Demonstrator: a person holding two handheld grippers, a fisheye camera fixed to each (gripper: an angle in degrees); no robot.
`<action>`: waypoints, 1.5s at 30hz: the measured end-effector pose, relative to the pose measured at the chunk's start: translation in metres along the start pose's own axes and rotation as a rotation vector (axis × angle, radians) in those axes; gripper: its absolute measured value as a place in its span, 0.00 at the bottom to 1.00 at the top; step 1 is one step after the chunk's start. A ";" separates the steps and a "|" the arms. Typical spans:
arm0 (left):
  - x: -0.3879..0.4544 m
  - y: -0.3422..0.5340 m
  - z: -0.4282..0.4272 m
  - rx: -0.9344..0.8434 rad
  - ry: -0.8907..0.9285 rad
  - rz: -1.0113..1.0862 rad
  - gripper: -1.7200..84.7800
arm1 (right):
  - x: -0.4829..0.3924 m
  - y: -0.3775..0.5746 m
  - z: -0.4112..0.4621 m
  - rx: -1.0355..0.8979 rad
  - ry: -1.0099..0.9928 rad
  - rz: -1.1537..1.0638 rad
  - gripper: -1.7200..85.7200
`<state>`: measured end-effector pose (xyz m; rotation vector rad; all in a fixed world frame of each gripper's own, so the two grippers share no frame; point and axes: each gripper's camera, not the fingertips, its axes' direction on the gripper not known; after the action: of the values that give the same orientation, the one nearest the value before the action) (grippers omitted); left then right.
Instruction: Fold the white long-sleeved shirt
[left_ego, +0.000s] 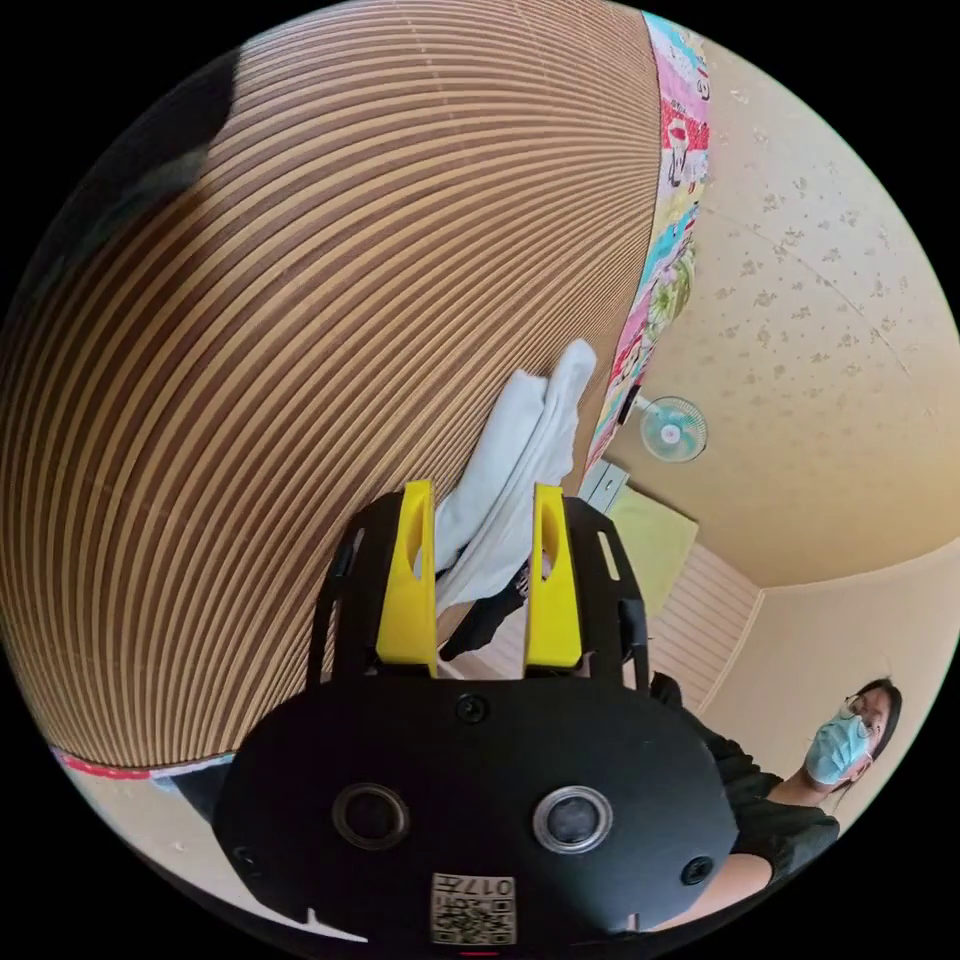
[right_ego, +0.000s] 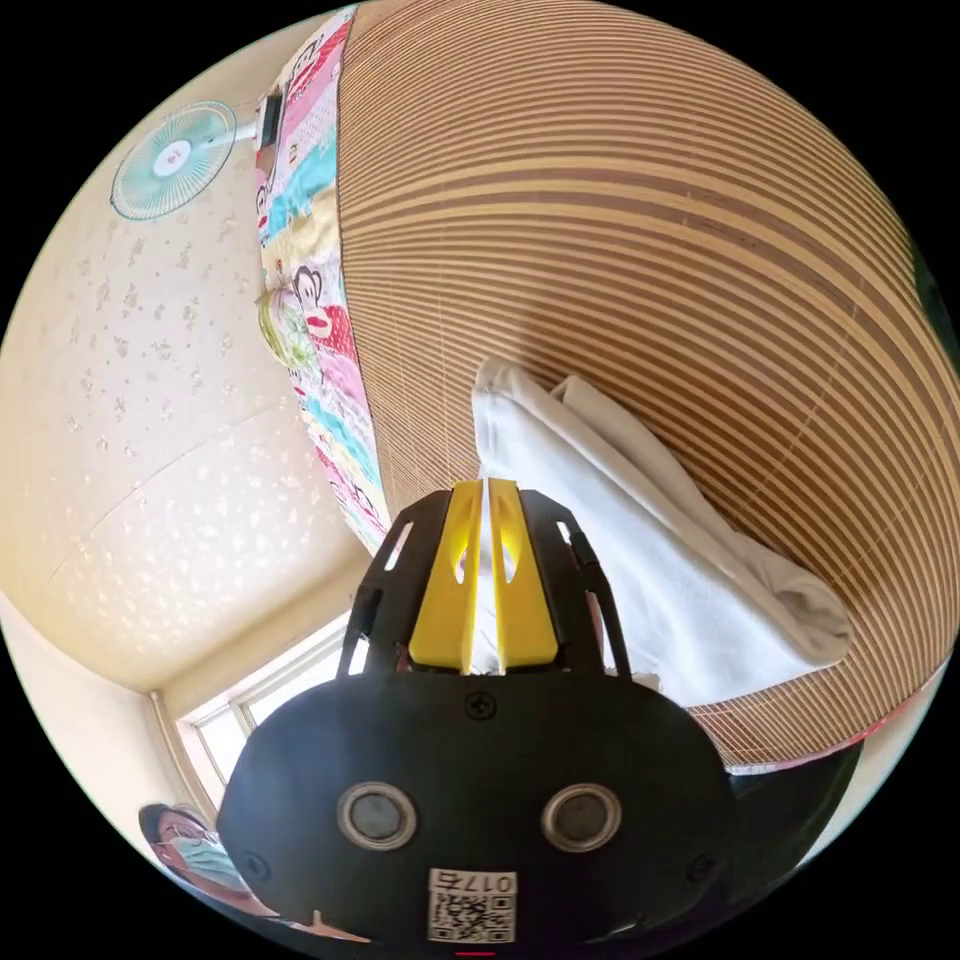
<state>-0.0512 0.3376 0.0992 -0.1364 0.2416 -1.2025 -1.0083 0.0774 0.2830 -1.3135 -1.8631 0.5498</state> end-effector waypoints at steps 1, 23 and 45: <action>-0.003 0.004 0.003 -0.019 -0.016 0.007 0.19 | -0.005 0.007 0.006 -0.038 0.028 -0.034 0.04; -0.051 0.110 0.063 -0.132 -0.020 0.348 0.08 | -0.147 0.215 0.237 -0.746 0.651 -0.654 0.19; -0.069 0.237 0.025 -0.098 -0.130 0.642 0.08 | -0.101 0.371 0.404 -0.744 1.728 -1.068 0.13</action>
<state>0.1459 0.4861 0.0760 -0.2036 0.2080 -0.5416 -1.0926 0.1569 -0.2623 -0.4419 -0.8258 -1.4938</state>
